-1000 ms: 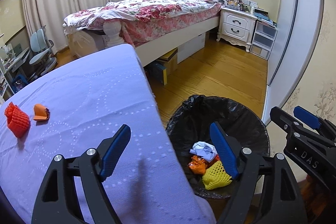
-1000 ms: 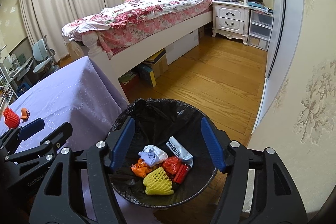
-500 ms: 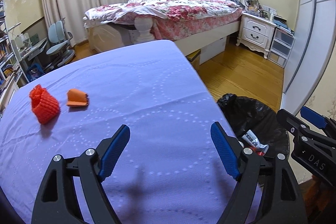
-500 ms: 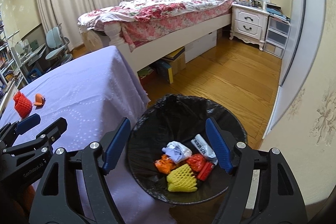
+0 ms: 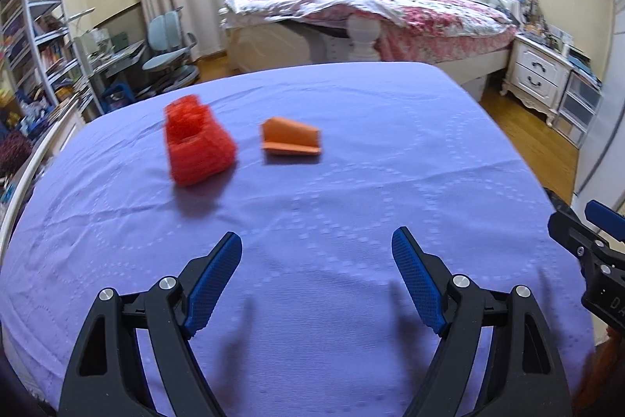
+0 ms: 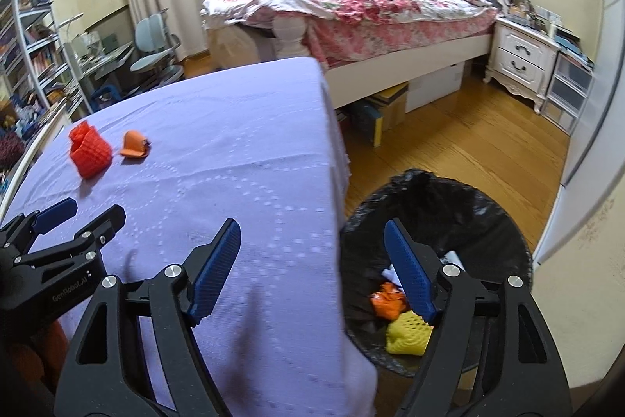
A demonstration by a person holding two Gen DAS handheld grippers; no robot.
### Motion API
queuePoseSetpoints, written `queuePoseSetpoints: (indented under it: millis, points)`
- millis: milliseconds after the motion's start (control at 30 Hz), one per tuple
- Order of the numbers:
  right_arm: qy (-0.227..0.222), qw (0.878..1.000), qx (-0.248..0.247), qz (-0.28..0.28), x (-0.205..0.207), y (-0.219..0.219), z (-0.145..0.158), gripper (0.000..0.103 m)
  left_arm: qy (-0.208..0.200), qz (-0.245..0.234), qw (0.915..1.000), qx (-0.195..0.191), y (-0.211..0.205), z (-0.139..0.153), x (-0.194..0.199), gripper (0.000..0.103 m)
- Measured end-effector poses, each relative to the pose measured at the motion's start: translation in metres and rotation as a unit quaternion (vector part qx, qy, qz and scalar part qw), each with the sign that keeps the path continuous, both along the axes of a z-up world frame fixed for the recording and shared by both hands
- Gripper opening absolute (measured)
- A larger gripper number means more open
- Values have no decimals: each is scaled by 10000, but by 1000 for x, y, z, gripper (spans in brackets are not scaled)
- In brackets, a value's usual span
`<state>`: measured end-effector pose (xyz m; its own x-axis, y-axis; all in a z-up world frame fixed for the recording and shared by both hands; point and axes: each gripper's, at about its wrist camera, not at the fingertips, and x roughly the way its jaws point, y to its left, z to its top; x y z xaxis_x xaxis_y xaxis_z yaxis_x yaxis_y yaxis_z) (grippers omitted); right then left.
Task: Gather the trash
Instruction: 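Move both open grippers back over the remaining trash on the bed, then grasp the orange snack wrapper with the right gripper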
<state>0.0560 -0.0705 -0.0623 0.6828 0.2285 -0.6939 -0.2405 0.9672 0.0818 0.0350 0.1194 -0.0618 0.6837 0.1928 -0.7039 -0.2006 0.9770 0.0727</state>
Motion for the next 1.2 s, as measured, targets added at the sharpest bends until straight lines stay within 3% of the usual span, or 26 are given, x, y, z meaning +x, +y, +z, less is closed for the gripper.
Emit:
queuePoseSetpoints:
  millis: [533,1200]
  points:
    - [347,9962,-220,768,26,89,-7,74,118,622,9979,-161,68,-1,4,79]
    - [464,9862,-646,1452,67,205,-17,74,178,1210,9919,-349,142,-3,6,79]
